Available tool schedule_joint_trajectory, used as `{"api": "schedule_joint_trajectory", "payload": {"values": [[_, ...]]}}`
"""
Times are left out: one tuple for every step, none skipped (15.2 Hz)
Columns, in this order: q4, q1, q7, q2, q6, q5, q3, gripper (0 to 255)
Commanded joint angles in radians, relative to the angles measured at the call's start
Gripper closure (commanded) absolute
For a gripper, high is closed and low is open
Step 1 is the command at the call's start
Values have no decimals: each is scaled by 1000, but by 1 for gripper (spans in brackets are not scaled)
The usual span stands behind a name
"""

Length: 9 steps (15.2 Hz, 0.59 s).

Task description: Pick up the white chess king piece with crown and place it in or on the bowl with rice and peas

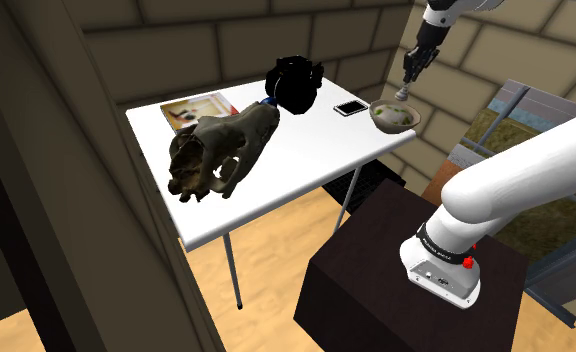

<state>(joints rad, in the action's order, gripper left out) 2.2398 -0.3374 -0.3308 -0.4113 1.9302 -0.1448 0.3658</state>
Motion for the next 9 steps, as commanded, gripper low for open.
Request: {"api": "schedule_joint_trajectory", "payload": {"values": [[26,-1,0,2,29,-1,3,255],[38,-1,0,4,42,-2,5,255],[49,-2,0,6,56,-3,6,255],[61,-2,0,9,70,-3,8,255],[72,-2,0,11,83,-4,10,255],[72,-2,0,11,83,-4,10,255],[72,-2,0,11,83,-4,10,255],[72,-2,0,11,83,-4,10,255],[72,-2,0,11,83,-4,10,255]]}}
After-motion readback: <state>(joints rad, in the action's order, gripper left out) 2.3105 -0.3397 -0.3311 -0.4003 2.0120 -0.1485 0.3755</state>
